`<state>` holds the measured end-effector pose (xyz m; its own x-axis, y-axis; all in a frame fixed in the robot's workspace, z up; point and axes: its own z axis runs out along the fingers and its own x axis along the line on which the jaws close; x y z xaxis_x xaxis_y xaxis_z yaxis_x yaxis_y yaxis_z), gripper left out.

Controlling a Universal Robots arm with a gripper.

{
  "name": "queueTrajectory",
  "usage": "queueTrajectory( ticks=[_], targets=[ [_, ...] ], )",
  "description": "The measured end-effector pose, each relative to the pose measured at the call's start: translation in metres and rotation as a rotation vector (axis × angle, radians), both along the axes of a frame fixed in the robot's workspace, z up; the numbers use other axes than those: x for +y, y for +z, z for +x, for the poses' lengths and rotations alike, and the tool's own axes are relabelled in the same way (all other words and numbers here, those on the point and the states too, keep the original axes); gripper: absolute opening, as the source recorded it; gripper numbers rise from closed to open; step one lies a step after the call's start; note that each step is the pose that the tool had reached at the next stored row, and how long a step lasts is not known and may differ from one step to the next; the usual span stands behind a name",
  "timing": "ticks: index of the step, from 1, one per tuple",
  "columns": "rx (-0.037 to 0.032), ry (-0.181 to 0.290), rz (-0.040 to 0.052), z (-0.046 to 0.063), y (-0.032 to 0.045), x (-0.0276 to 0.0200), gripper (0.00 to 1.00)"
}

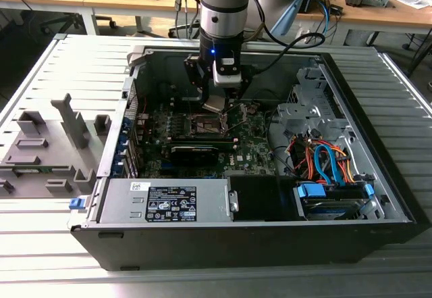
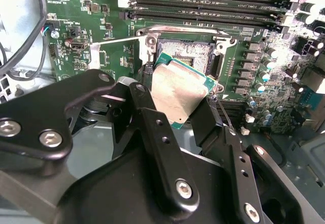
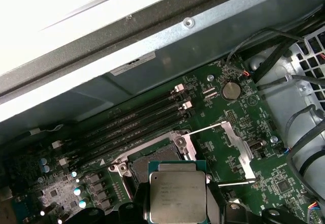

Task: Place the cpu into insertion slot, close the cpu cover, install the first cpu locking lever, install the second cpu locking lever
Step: 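Place the cpu into insertion slot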

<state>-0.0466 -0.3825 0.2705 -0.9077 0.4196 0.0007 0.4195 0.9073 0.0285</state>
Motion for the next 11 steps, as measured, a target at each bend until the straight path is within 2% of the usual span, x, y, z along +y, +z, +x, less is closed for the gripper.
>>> queueTrajectory(
  ticks=[11],
  targets=[
    [0.0000,-0.013,-0.0064,0.0000,0.0000,0.0000,0.54]
  ],
)
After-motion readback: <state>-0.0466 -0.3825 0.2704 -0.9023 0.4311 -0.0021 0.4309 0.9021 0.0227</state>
